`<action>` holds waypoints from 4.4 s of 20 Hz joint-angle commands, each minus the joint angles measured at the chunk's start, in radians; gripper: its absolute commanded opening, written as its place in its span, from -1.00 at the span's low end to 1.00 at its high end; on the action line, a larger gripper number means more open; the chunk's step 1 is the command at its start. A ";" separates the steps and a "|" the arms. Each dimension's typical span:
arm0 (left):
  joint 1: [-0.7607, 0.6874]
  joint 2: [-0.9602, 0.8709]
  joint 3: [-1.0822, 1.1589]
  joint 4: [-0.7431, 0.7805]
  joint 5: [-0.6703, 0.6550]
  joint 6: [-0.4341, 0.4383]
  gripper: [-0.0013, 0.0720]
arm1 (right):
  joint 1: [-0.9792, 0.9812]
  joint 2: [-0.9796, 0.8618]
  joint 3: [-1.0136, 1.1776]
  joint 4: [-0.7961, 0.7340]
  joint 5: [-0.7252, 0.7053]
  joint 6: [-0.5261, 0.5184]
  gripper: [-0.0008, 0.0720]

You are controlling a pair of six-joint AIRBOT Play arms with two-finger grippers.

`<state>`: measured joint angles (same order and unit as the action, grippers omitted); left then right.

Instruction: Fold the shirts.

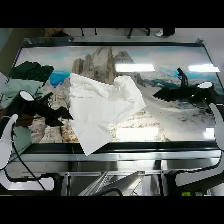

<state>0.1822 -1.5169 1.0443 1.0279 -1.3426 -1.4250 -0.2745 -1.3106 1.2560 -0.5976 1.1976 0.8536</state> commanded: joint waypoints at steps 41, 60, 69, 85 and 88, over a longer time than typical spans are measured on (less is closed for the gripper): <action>0.120 0.736 0.880 -0.409 0.345 0.325 -0.92 | 0.233 0.679 0.463 0.048 -0.206 -0.076 -0.93; -0.172 -0.121 0.526 -0.365 0.526 0.468 -0.92 | 0.235 -0.222 0.431 -0.098 -0.270 -0.026 -0.93; -0.133 -0.430 0.936 -0.364 0.208 0.325 0.69 | 0.150 -0.237 0.432 -0.054 -0.248 0.013 -0.07; 0.167 -0.033 -0.039 -0.045 0.064 0.154 0.68 | -0.459 -0.070 0.156 -0.099 0.292 0.127 -0.08; 0.144 -0.033 -0.105 -0.061 0.157 0.171 0.68 | -0.461 -0.071 0.123 -0.143 0.296 0.126 -0.08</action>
<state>0.3328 -1.5665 1.0328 0.9619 -1.2873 -1.2675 -0.7124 -1.3827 1.4158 -0.6979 1.4734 0.9771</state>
